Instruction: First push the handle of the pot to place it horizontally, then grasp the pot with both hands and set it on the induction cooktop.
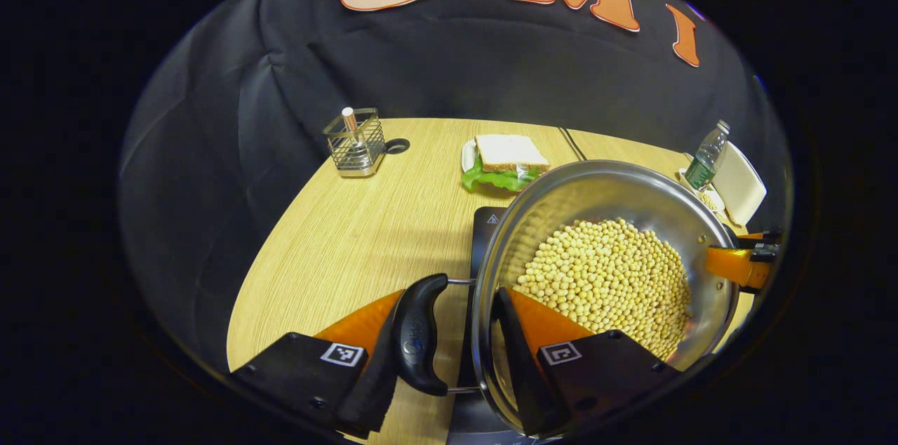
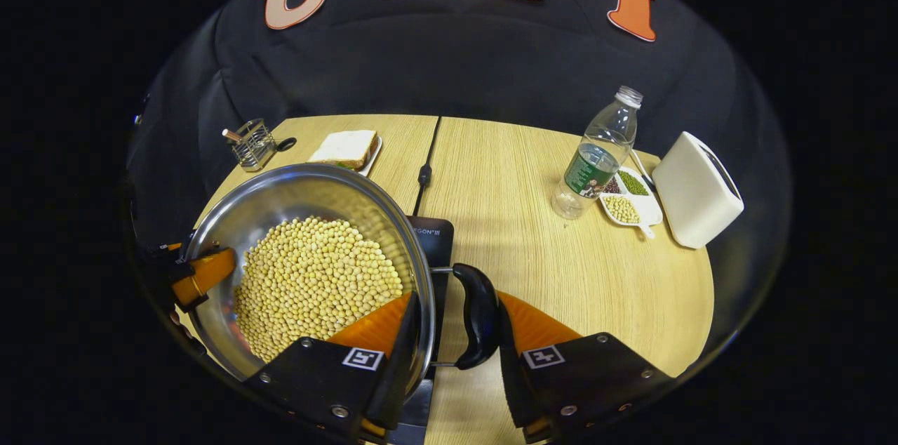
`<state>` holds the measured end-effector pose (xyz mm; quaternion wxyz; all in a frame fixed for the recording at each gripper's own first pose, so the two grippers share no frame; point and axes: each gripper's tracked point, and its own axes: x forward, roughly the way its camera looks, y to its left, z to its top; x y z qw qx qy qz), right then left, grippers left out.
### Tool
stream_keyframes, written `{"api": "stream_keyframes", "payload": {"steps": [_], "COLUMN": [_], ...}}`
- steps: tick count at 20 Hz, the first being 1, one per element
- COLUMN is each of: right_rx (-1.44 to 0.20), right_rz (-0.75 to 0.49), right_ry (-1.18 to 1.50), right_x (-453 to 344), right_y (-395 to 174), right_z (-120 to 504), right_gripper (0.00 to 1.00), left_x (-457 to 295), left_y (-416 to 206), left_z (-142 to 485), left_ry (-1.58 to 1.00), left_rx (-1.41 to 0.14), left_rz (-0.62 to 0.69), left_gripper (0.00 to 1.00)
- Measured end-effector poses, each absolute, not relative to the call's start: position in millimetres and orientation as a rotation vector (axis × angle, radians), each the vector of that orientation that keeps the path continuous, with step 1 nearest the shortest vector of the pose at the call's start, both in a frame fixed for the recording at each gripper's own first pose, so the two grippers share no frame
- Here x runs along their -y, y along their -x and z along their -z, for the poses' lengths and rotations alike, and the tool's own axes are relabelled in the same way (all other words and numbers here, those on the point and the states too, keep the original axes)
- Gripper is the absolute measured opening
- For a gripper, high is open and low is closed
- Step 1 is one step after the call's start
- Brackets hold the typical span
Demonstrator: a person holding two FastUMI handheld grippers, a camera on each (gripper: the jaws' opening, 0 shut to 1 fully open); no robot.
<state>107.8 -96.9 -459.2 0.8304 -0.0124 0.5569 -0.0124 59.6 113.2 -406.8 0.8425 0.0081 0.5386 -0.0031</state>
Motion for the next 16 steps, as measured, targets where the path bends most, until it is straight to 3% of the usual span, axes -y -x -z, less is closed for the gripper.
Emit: {"api": "stream_keyframes", "payload": {"steps": [2, 7, 9, 10, 11, 12, 14, 16], "right_rx": [-1.172, -1.118, -1.049, -1.014, -0.98, -0.942, -0.87, -0.805], "right_rz": [0.026, -0.003, -0.005, -0.012, -0.013, -0.014, -0.011, -0.01], "right_ry": [0.02, -0.05, -0.044, -0.033, -0.021, -0.009, 0.011, 0.029], "right_x": [98.6, 96.3, 102.7, 105.3, 108.2, 112.4, 119.7, 128.8], "right_y": [-105.5, -111.5, -115.2, -118.0, -119.8, -120.1, -119.5, -120.1], "right_z": [456.7, 441.0, 424.5, 414.8, 404.5, 393.0, 374.5, 346.9], "right_gripper": [0.6, 0.72, 0.76, 0.78, 0.79, 0.82, 0.84, 0.84], "left_x": [-113.7, -118.5, -117.7, -121.6, -122.9, -122.3, -119.0, -112.2], "left_y": [-59.0, -62.1, -67.2, -71.3, -74.8, -75.0, -74.2, -78.2], "left_z": [406.6, 399.0, 385.0, 377.6, 371.6, 364.4, 350.3, 328.2], "left_ry": [-0.013, -0.132, -0.127, -0.137, -0.132, -0.121, -0.102, -0.089], "left_rx": [-1.123, -1.077, -1.049, -1.018, -0.991, -0.97, -0.941, -0.887], "left_rz": [0.016, -0.005, -0.025, -0.042, -0.057, -0.072, -0.088, -0.097], "left_gripper": [0.74, 0.87, 0.88, 0.82, 0.89, 0.84, 0.95, 0.98]}}
